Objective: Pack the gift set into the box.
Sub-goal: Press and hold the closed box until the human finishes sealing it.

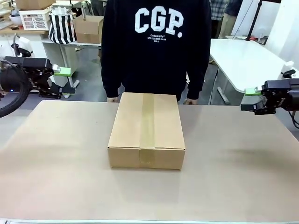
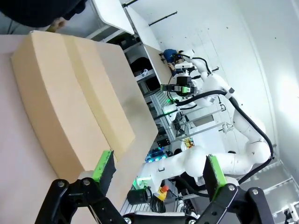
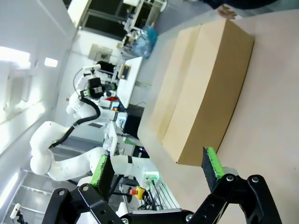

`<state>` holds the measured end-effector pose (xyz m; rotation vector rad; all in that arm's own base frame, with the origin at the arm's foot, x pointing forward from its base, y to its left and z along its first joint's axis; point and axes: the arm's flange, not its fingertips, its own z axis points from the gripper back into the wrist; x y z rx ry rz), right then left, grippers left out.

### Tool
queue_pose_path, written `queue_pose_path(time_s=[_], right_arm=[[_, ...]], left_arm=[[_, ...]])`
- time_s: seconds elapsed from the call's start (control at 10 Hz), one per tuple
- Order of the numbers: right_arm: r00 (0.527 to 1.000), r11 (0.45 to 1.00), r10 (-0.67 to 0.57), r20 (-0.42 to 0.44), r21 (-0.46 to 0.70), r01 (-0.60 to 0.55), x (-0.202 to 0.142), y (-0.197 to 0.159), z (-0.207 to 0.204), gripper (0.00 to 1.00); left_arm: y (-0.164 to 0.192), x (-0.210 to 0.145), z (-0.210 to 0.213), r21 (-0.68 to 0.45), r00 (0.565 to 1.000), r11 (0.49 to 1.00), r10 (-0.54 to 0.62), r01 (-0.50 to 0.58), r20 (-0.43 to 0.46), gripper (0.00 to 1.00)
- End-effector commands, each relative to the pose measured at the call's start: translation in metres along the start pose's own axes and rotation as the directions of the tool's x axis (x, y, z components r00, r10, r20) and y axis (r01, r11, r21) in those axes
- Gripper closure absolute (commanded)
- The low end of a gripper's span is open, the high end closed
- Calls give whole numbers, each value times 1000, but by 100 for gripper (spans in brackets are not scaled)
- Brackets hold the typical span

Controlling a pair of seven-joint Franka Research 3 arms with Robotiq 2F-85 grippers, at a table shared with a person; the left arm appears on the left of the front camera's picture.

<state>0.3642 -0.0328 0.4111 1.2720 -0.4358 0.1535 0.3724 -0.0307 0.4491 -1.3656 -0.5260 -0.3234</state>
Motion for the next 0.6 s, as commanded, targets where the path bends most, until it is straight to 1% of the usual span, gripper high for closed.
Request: queue_pose_path(time_s=[0.0, 0.5], right_arm=[[1000, 1000, -11, -7, -15, 11, 0, 2, 0, 0], [1000, 1000, -11, -7, -15, 11, 0, 2, 0, 0]], left_arm=[[1, 1, 0, -6, 1000, 1000, -26, 26, 16, 0], [1, 1, 0, -6, 1000, 1000, -26, 26, 16, 0]])
